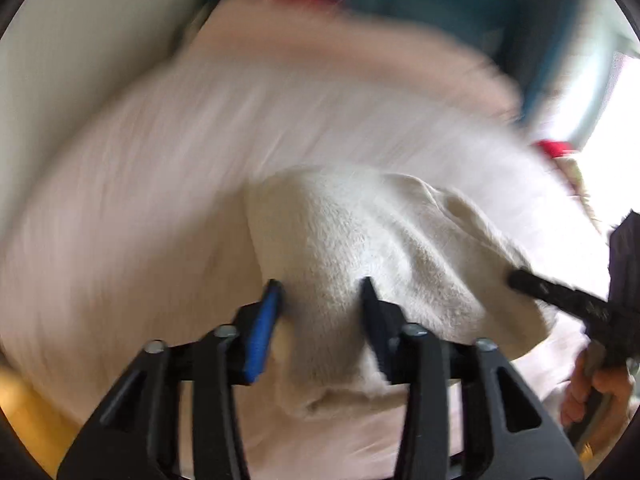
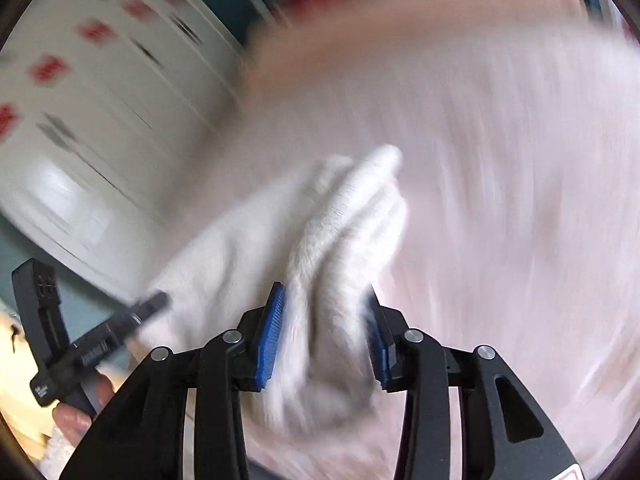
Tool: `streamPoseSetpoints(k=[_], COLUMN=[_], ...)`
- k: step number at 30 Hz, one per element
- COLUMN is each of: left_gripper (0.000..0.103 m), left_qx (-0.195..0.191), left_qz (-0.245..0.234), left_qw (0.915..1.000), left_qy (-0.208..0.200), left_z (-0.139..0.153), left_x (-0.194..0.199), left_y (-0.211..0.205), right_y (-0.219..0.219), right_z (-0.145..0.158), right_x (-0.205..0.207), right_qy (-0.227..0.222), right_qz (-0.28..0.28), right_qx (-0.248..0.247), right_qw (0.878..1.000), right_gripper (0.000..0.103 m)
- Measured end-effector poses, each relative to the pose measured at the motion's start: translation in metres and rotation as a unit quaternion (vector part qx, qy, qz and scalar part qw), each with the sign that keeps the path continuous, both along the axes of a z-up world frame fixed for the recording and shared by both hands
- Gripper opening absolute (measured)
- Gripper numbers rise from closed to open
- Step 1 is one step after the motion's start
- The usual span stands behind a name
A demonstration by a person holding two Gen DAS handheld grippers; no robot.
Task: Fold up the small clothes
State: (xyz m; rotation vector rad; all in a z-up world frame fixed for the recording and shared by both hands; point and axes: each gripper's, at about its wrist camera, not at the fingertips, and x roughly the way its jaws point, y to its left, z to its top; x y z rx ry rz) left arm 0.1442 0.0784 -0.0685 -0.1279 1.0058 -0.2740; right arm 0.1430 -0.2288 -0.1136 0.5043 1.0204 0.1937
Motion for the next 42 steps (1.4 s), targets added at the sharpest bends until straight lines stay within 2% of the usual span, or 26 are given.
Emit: streamPoseSetpoints(k=[1, 2, 5, 8, 9, 10, 13, 15, 16, 17, 19, 21, 23, 24, 26, 27, 29, 30, 32, 33, 34, 35, 37, 38, 40, 42], left_gripper=[0.036, 0.039, 0.040, 0.065, 0.081, 0.088, 0.091, 0.090, 0.082, 0.077, 0.053, 0.046, 0.045, 0.045, 0.046, 0.048, 0.053, 0.059, 0.064, 0.062, 0.060, 0.059, 0.059, 0.059, 0.061, 0.063], left_qx=[-0.027, -0.065, -0.086, -0.123, -0.140, -0.155, -0.195, -0.228, -0.255, -0.267, -0.253, -0.233, -0.237, -0.239, -0.254, -0.255, -0.232, -0.216, -0.169, -0.143, -0.121, -0.098, -0.126, -0.125, -0.102, -0.087], left_qz=[0.006, 0.016, 0.004, 0.007, 0.012, 0.017, 0.014, 0.018, 0.014, 0.018, 0.011, -0.019, -0.044, -0.052, -0.063, -0.066, -0.074, -0.071, -0.051, -0.033, -0.016, 0.004, 0.010, 0.019, 0.022, 0.012], left_qw=[0.9995, 0.9978, 0.9962, 0.9923, 0.9900, 0.9876, 0.9776, 0.9641, 0.9537, 0.9471, 0.9540, 0.9660, 0.9697, 0.9694, 0.9643, 0.9631, 0.9669, 0.9712, 0.9836, 0.9892, 0.9925, 0.9948, 0.9915, 0.9916, 0.9946, 0.9959], left_qy=[0.017, 0.003, 0.006, 0.002, 0.009, 0.018, 0.079, 0.135, 0.159, 0.176, 0.161, 0.110, 0.041, 0.013, -0.039, -0.055, -0.075, -0.072, -0.035, -0.011, 0.009, 0.028, 0.027, 0.023, -0.007, -0.020], left_z=[-0.019, -0.022, -0.010, 0.001, -0.001, -0.008, -0.030, -0.057, -0.068, -0.076, -0.067, -0.033, 0.007, 0.024, 0.055, 0.064, 0.069, 0.063, 0.033, 0.015, 0.000, -0.012, -0.012, -0.007, 0.010, 0.016], left_x=[-0.007, -0.020, -0.028, -0.016, -0.006, -0.004, 0.026, 0.044, 0.050, 0.053, 0.055, 0.052, 0.044, 0.040, 0.037, 0.037, 0.043, 0.047, 0.059, 0.066, 0.069, 0.068, 0.054, 0.047, 0.029, 0.018], left_y=[0.016, 0.032, 0.047, 0.051, 0.053, 0.054, 0.049, 0.043, 0.040, 0.036, 0.031, 0.024, 0.021, 0.022, 0.025, 0.025, 0.022, 0.018, 0.015, 0.013, 0.013, 0.017, 0.026, 0.029, 0.023, 0.012], right_y=[0.002, -0.001, -0.009, -0.015, -0.020, -0.022, -0.029, -0.031, -0.030, -0.023, -0.016, -0.005, 0.012, 0.019, 0.021, 0.018, 0.006, -0.002, -0.013, -0.024, -0.033, -0.040, -0.045, -0.042, -0.027, -0.012], right_z=[-0.017, -0.017, 0.002, 0.016, 0.015, 0.011, -0.019, -0.050, -0.059, -0.065, -0.055, -0.008, 0.050, 0.081, 0.123, 0.130, 0.127, 0.117, 0.084, 0.058, 0.047, 0.039, 0.046, 0.054, 0.069, 0.065], right_x=[-0.013, -0.030, -0.049, -0.035, -0.022, -0.011, 0.028, 0.044, 0.048, 0.052, 0.052, 0.047, 0.035, 0.028, 0.020, 0.021, 0.029, 0.034, 0.052, 0.058, 0.053, 0.045, 0.021, 0.010, -0.008, -0.015], right_qy=[0.000, -0.036, -0.066, -0.062, -0.053, -0.041, 0.009, 0.049, 0.060, 0.069, 0.055, -0.004, -0.083, -0.128, -0.187, -0.196, -0.196, -0.183, -0.130, -0.079, -0.048, -0.032, -0.049, -0.059, -0.073, -0.068], right_qz=[0.002, -0.006, -0.026, -0.022, -0.022, -0.022, -0.017, -0.015, -0.016, -0.013, -0.016, 0.003, 0.031, 0.044, 0.050, 0.048, 0.039, 0.033, 0.016, -0.016, -0.044, -0.059, -0.057, -0.053, -0.033, -0.012], right_qx=[0.009, 0.022, 0.001, -0.003, 0.010, 0.026, 0.103, 0.208, 0.244, 0.281, 0.270, 0.209, 0.129, 0.094, 0.066, 0.064, 0.051, 0.045, 0.029, 0.007, -0.010, -0.012, 0.023, 0.026, 0.011, -0.002], right_qw=[1.000, 0.999, 0.997, 0.998, 0.998, 0.999, 0.995, 0.977, 0.968, 0.957, 0.961, 0.978, 0.988, 0.986, 0.979, 0.977, 0.978, 0.981, 0.991, 0.997, 0.998, 0.998, 0.997, 0.996, 0.997, 0.998], right_gripper=[0.041, 0.051, 0.062, 0.073, 0.076, 0.078, 0.079, 0.078, 0.065, 0.048, 0.038, 0.035, 0.034, 0.034, 0.036, 0.037, 0.050, 0.052, 0.053, 0.052, 0.042, 0.038, 0.038, 0.038, 0.038, 0.040])
